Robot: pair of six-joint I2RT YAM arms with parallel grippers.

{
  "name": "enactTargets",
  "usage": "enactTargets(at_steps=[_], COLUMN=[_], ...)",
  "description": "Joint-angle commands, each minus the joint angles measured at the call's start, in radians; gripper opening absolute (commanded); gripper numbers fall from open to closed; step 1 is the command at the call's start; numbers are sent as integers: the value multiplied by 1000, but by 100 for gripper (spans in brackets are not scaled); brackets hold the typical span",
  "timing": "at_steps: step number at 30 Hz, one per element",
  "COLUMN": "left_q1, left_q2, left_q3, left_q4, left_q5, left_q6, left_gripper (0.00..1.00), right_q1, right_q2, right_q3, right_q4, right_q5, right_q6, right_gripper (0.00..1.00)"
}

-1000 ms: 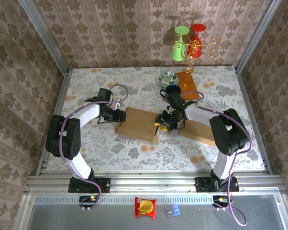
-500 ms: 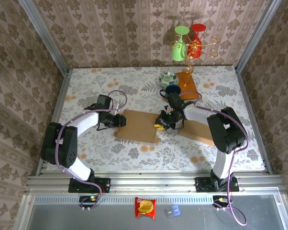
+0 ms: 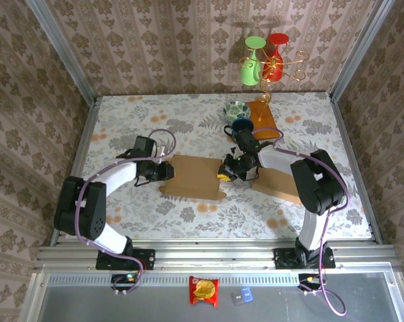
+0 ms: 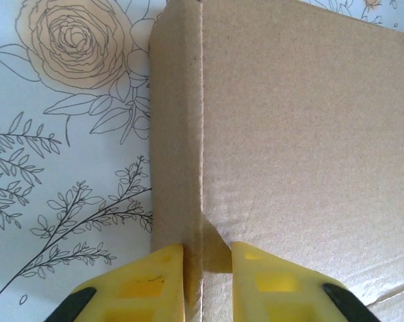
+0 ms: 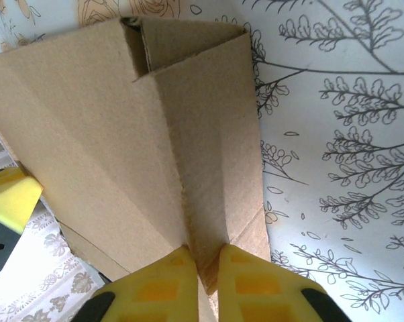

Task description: Fold the paper box

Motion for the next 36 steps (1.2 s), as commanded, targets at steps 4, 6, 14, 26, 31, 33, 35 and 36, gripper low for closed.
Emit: enactTargets(at_steps=[4, 6, 14, 26, 31, 33, 35, 36], left_q1=[-15, -15, -3, 102, 139, 148, 150, 150], left_q2=[-27, -29, -39, -64, -39, -30, -22, -20], left_q3=[-47, -53, -112, -217, -235, -240, -240, -238], left_q4=[21, 22, 92, 261, 306, 326, 339, 345], left_q5=[66, 65, 100, 223, 279, 293, 303, 309], left_q6=[-11, -8, -15, -43, -57, -66, -73, -77], left_gripper=[16, 14, 7, 3, 3, 3, 3, 3], right_q1=[-31, -35, -41, -56, -45, -33, -15, -4], right_q2=[-19, -24, -56, 14, 63, 72, 72, 72], right_q3=[-60, -71, -157, -179, -160, -153, -149, -142], right_q4=[23, 47, 248, 427, 495, 517, 550, 557], right_q5=[-13, -15, -36, -150, -184, -195, -203, -202], right_q6=[-59, -82, -106, -138, -102, -83, -60, -48], right_gripper=[22, 30, 63, 76, 75, 73, 71, 69])
